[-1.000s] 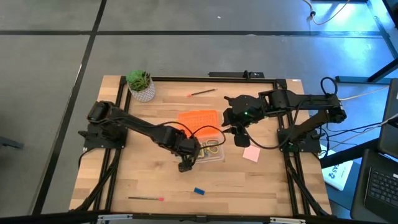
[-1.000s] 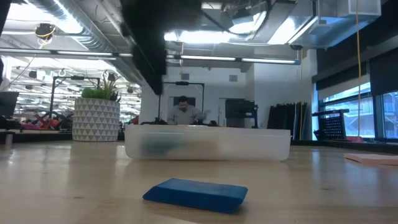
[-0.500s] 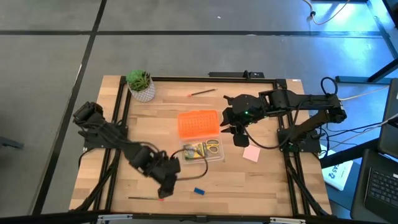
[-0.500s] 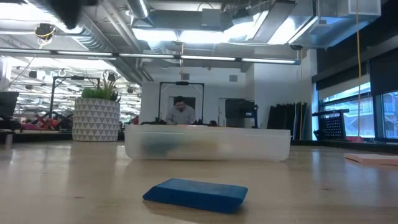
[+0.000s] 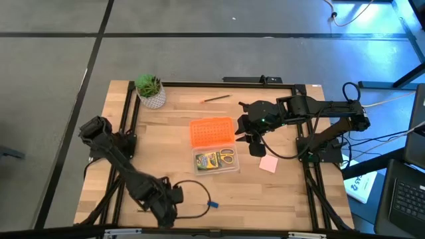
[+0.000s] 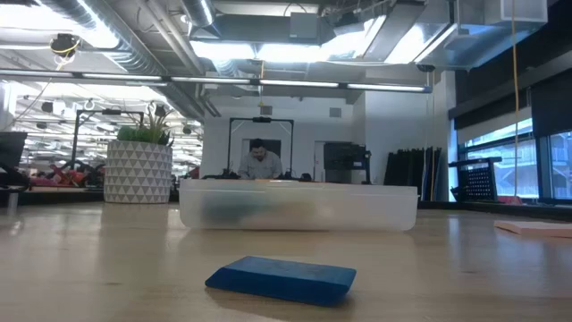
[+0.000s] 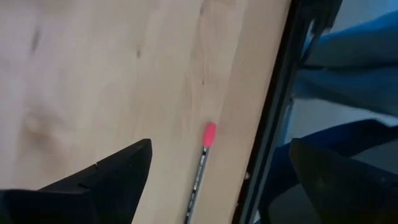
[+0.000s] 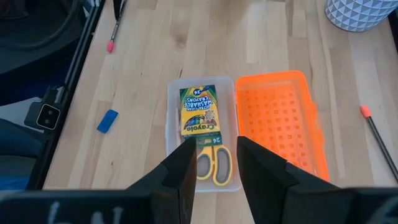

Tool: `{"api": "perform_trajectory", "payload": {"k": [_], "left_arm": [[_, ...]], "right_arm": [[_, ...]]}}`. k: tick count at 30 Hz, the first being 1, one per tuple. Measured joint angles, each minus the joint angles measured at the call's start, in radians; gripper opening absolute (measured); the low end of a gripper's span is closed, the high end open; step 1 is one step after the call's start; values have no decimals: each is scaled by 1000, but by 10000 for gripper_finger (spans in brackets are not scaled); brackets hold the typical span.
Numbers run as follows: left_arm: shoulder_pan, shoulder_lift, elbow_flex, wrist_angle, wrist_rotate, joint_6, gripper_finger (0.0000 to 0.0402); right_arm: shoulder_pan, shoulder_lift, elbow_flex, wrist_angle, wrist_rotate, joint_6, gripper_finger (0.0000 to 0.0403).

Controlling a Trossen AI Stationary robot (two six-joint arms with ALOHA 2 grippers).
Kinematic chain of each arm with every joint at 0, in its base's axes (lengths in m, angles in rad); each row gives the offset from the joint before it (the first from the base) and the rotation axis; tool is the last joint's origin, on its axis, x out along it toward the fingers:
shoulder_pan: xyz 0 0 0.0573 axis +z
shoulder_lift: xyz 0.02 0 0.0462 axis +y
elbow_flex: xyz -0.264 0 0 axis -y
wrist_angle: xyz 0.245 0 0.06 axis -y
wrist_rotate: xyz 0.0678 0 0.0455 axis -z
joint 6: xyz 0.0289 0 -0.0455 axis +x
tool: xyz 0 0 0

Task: Pack school essentials
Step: Put the bottom black pencil into the supply box

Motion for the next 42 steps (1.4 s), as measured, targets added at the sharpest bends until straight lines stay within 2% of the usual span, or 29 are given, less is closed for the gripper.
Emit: {"api": "perform_trajectory", "payload": {"k": [21,28,37,42], "left_arm": [[-53,262,-1,89,7,-60,373],[-72,295,0,100,36,-98,373],[-76,296,1,100,22,-111,376],[-77,297,1,97,-3,-122,361]], "right_arm": [[0,0,0,1,0,27,117],[0,-1,0,1,0,50,116],[0,-1,0,1,0,50,116],[0,-1,0,1,0,50,116]]}}
